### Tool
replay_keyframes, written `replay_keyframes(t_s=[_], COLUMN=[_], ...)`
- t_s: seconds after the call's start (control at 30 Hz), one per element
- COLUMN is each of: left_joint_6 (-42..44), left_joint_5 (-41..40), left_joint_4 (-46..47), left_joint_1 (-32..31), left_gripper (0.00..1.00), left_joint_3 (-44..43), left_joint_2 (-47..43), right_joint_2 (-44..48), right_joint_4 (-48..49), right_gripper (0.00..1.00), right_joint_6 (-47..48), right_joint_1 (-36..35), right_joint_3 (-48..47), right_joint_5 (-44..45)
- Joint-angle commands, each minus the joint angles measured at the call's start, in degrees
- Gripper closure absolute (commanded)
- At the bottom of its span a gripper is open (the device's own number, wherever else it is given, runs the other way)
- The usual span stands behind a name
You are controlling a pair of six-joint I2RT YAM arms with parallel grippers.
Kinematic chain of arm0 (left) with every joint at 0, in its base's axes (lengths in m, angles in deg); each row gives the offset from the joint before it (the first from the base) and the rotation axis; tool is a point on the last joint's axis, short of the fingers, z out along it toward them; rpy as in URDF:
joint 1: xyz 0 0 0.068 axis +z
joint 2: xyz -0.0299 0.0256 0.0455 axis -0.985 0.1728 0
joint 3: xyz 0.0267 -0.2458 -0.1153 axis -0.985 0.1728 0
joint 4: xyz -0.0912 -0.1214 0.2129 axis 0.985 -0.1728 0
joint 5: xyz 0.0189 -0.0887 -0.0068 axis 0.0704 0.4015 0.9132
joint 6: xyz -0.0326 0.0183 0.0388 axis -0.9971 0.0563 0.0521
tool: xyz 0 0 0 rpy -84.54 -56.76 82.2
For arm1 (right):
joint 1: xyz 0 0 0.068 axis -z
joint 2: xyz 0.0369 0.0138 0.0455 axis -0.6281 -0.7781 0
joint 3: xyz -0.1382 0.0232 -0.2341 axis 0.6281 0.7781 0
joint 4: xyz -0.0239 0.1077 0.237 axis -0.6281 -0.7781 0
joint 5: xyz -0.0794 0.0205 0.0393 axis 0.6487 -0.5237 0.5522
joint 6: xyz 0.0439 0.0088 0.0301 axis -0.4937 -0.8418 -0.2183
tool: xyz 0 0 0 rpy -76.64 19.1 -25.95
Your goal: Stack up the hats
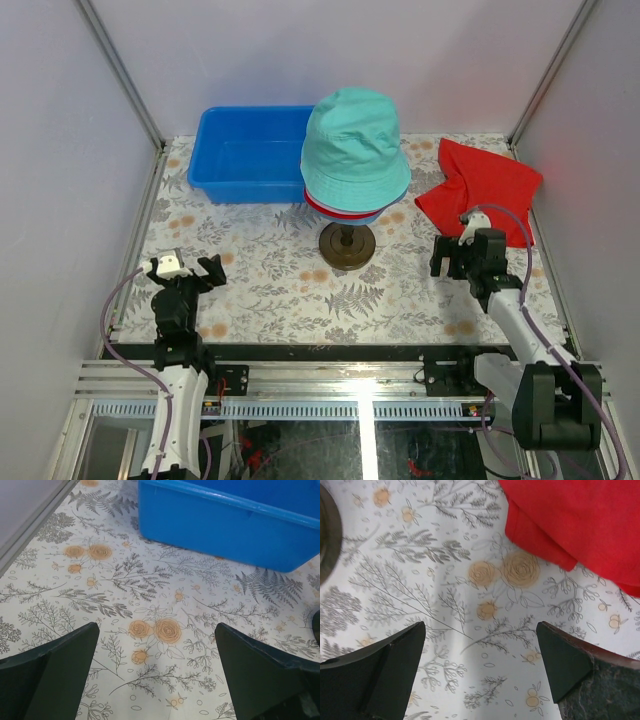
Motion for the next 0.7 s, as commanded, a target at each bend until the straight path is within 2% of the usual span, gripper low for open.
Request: replay_keyframes(t_s=[0.0, 0.1, 0.23, 0.3, 0.5, 0.6, 0.67], left_joint_6=[0.06, 0.1, 0.23, 0.32, 0.32, 0.32, 0.32], left_joint_5=[-0.99, -0.82, -0.34, -0.24, -0.12, -0.18, -0.06], left_joint_4=[5.41, 5.52, 5.95, 6.06, 6.15, 6.17, 6.22], left_joint_1=[0.14, 0.13, 0.09, 0.09, 0.14, 0.12, 0.08], left_gripper=[0.0, 0.0, 0.0, 0.0, 0.0, 0.0, 0.0], left_joint_3=[5.97, 5.97, 5.89, 5.87, 5.88, 5.89, 5.83], left_joint_2=[-1.08, -0.89, -0.26, -0.06, 0.09, 0.08, 0.09], right_joint_2=[7.02, 14.17, 25.17, 31.49, 50.76, 52.83, 48.5], right_joint_4=[9.74, 16.02, 19.29, 20.59, 16.53, 15.49, 17.16], right_gripper=[0.01, 0.01, 0.01, 0.01, 0.01, 0.01, 0.01], right_joint_6=[3.12, 3.57, 1.09, 0.97, 1.12, 0.64, -0.2], right_joint_1=[0.14, 0.15, 0.1, 0.1, 0.1, 0.1, 0.11], right_joint_3=[7.46, 15.17, 23.54, 27.49, 34.67, 35.05, 34.3], right_joint_5=[5.57, 7.12, 14.06, 14.2, 14.45, 14.6, 16.58])
